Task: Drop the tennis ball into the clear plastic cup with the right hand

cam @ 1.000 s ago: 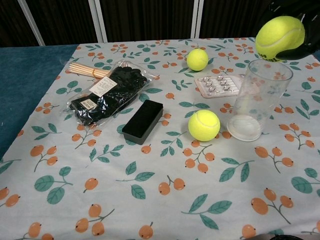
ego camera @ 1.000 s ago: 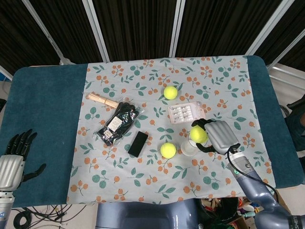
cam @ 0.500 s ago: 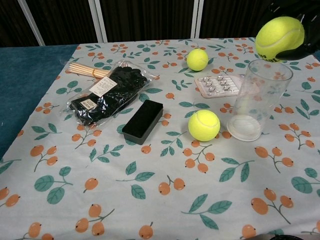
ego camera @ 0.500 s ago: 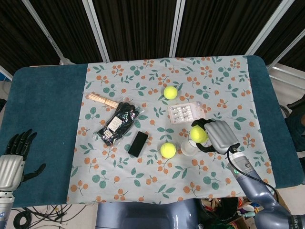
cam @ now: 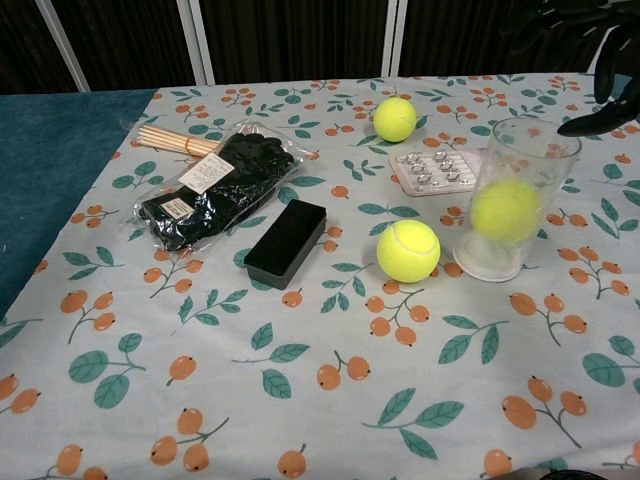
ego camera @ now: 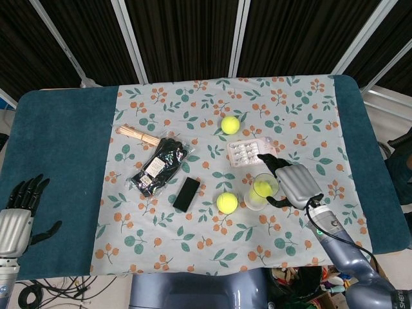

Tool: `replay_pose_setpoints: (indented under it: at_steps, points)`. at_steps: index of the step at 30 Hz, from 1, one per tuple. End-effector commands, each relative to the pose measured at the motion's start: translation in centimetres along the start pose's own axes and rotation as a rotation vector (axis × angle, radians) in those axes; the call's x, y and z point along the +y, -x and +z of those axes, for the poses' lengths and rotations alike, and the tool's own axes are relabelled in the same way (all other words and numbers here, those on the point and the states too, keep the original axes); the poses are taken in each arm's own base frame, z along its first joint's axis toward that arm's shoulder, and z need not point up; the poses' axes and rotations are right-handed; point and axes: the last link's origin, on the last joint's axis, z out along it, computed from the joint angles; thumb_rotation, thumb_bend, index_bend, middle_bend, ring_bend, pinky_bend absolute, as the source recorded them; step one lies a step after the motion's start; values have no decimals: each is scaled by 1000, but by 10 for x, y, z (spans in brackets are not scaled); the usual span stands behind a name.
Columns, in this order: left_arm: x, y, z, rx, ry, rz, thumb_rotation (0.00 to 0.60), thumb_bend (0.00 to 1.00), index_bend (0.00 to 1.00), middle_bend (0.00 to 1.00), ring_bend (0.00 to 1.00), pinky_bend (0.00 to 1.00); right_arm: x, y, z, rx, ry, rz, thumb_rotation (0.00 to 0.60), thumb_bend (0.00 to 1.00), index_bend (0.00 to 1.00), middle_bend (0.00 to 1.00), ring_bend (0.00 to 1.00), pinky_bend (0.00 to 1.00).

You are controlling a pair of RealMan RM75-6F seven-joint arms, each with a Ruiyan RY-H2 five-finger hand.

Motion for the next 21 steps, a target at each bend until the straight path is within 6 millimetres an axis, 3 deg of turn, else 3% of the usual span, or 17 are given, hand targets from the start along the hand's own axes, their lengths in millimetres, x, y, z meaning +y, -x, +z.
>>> replay_pose_setpoints:
  at_steps: [1,7,11,14,18,20,21]
  points:
    - [0,0,0,0,0,1,600,200,0,0,0,10,0,0,0,0,1,0,600,163,8,48,167,411]
    - [0,0,0,3,-1,3,600,200,0,0,0,10,0,-8,-4,33,1,21,600,161,5,47,167,411]
    - [-1,-1,0,6,-1,4,600,200,0,0,0,10,8,-23,-23,120,16,2,600,160,5,47,168,411]
    - [-2,-1,0,3,-5,1,600,200,0,0,0,10,23,-28,-50,188,42,-31,600,160,5,47,169,402]
    - [-2,0,1,3,-3,1,600,200,0,0,0,10,54,-17,-99,287,92,-74,600,160,5,47,167,371]
    - [-1,0,1,4,-2,1,600,200,0,0,0,10,78,1,-130,339,155,-99,600,161,2,43,151,331]
    - [1,0,1,3,5,3,600,200,0,0,0,10,98,22,-153,323,241,-93,600,161,1,33,135,304]
